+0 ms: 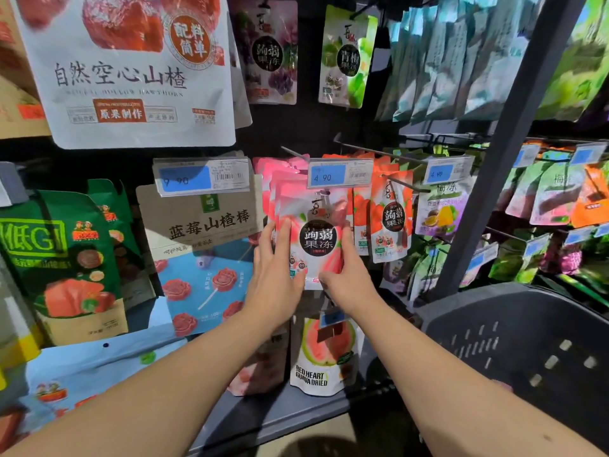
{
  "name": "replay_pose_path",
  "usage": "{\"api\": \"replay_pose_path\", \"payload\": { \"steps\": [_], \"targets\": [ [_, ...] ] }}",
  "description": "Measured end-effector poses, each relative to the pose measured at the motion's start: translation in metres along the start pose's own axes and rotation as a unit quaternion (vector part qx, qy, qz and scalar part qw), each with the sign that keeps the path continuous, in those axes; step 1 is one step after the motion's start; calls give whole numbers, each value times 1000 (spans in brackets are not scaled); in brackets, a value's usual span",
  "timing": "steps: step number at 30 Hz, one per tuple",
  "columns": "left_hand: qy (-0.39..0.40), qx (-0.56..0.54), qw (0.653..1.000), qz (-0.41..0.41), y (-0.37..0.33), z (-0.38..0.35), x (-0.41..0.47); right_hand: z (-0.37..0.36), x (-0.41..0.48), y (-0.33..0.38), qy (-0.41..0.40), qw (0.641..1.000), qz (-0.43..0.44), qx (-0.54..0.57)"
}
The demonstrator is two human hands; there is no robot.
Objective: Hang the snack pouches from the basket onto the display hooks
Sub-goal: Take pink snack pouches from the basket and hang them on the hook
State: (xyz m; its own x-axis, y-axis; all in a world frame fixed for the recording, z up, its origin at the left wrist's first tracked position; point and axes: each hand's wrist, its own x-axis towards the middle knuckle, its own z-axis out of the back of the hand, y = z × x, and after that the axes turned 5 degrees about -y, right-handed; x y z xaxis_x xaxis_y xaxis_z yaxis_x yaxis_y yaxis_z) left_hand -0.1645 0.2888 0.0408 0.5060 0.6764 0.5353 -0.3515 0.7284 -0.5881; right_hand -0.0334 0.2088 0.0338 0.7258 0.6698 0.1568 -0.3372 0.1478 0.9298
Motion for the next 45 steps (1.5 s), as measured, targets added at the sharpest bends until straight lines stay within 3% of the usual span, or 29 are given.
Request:
{"api": "replay_pose_path", "payload": {
  "steps": [12, 18, 26, 29, 33, 39, 45],
  "targets": [
    [-2, 21, 999, 29, 3, -5, 12, -2, 4, 11, -25, 997, 17, -72],
    [-9, 31, 999, 6, -5, 6, 3, 19, -16, 22, -41, 995, -4, -91],
    [-82, 25, 995, -51, -10, 28, -10, 45, -46, 36, -65, 993, -41, -85],
    [-40, 27, 997, -63, -21, 34, -21, 63, -65, 43, -56, 991, -36, -120],
    [82, 36, 994, -63, -46, 38, -35, 97, -91, 58, -35, 978, -28, -205],
    [246, 21, 965, -84, -122, 54, -60, 170, -153, 95, -22, 949, -24, -312],
    [279, 22, 948, -150, -198, 55, -94, 243, -238, 103, -54, 931, -81, -352]
  ]
}}
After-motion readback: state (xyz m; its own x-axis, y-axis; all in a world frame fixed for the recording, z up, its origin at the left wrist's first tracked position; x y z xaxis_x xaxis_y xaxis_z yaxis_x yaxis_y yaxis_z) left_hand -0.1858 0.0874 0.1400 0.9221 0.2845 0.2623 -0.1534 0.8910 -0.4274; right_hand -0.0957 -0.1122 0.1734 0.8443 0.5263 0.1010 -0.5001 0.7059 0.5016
